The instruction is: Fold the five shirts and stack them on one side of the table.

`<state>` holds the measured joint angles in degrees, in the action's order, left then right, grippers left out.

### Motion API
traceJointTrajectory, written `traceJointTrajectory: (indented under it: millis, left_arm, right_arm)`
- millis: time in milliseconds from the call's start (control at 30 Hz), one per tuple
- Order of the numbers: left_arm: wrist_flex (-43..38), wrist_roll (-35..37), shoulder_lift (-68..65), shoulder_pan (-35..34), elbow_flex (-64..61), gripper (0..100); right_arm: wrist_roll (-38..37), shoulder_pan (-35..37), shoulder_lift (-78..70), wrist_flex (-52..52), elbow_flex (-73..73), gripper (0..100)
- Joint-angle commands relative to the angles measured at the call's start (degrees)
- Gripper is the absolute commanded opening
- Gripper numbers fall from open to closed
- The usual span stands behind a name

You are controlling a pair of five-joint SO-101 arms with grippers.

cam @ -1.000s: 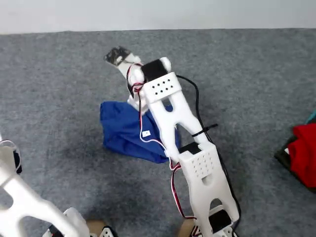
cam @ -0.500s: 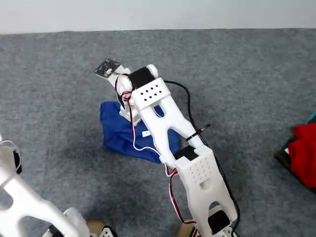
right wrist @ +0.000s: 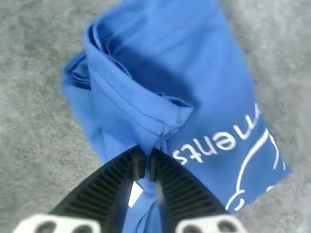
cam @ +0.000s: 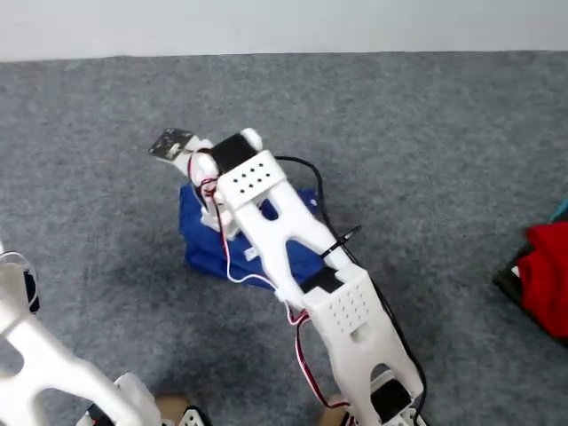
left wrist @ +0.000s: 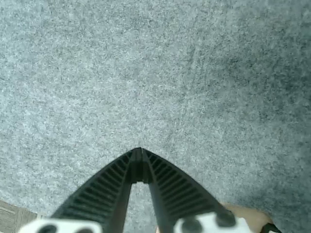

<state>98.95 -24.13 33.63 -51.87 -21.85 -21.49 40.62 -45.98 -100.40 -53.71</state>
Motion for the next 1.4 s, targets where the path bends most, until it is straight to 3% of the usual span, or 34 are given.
traceJointTrajectory:
  millis: [0, 433, 633, 733, 1067, 1233, 1367]
  left_arm:
    - [0.3, -0.2, 1.6, -0.2, 0.4, 0]
    - [0.3, -0.2, 1.6, -0.2, 0.5, 0]
    - [0.4, -0.2, 1.6, -0.2, 0.6, 0]
    - [0.4, -0.2, 1.6, -0.2, 0.6, 0]
    - [0.4, -0.2, 1.6, -0.2, 0.5, 0]
    - [0.4, -0.2, 1.6, 0.1, 0.5, 0]
    - [0.4, -0.2, 1.6, 0.1, 0.5, 0]
  right_arm:
    - [-0.7, 1.8, 2.9, -2.2, -0.7, 1.0]
    - [-0.8, 13.1, 7.2, -2.3, 6.5, 1.8]
    - [-0.5, 14.1, 9.4, -2.4, 7.7, 21.3]
    - [-0.8, 13.6, 13.8, -2.3, 7.7, 25.6]
    - [-0.8, 6.4, 23.5, -2.2, 9.0, 24.3]
    - [-0.8, 3.0, 15.4, -2.0, 12.9, 11.6]
    - [-0.8, 5.1, 8.4, -1.4, 12.8, 2.9]
